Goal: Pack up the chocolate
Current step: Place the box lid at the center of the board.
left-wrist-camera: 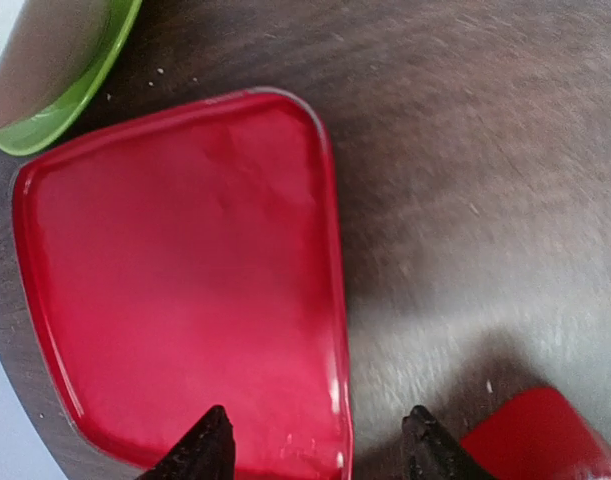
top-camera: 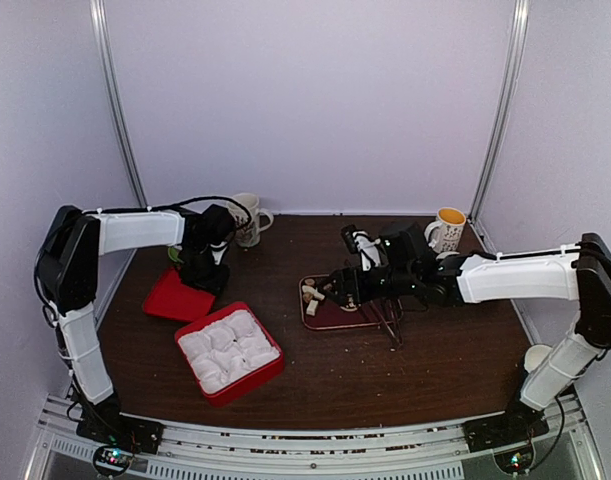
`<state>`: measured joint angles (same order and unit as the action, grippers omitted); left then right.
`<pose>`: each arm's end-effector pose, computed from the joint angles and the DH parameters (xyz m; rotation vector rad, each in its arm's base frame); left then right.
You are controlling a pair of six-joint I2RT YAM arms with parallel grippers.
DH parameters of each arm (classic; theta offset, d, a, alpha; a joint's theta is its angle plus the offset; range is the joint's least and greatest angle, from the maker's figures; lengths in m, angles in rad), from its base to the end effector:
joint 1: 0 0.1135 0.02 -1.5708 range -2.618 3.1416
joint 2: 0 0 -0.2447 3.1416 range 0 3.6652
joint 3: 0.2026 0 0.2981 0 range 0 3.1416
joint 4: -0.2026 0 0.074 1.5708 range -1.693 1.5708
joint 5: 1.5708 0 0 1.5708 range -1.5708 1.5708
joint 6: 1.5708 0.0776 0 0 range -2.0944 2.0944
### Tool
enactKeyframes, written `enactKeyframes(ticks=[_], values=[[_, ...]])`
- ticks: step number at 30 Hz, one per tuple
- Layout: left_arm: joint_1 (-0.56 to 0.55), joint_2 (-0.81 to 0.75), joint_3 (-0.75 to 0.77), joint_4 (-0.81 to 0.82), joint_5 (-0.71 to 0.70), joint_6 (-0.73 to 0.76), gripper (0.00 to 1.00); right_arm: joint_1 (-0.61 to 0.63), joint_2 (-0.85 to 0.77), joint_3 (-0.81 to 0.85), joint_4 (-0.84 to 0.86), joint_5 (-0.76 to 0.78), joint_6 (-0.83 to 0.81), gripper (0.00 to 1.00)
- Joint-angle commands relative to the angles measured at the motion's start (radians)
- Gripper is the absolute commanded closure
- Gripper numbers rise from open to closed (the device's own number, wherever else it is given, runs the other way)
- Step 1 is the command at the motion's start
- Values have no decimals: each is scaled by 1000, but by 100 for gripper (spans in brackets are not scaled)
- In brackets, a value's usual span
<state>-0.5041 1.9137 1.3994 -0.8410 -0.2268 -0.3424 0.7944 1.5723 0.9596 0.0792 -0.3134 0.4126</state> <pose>0.3744 -0.1866 0.1064 0.1951 2.8416 0.1692 0.2780 0.3171 0.1642 -0.6255 2.1686 1.0205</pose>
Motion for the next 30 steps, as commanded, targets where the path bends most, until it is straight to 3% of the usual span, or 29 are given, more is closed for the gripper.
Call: enactKeyframes(ticks=[1,12,30], values=[[-10,-151,-76,79,124,107,38,-6,-62,-37,-39,32,-56,14],[-35,-281,-232,131,374,262,38,-7,-154,-124,-6,65,-113,12],[-53,-239,-262,141,425,253,41,-7,-165,-148,30,68,-103,12]])
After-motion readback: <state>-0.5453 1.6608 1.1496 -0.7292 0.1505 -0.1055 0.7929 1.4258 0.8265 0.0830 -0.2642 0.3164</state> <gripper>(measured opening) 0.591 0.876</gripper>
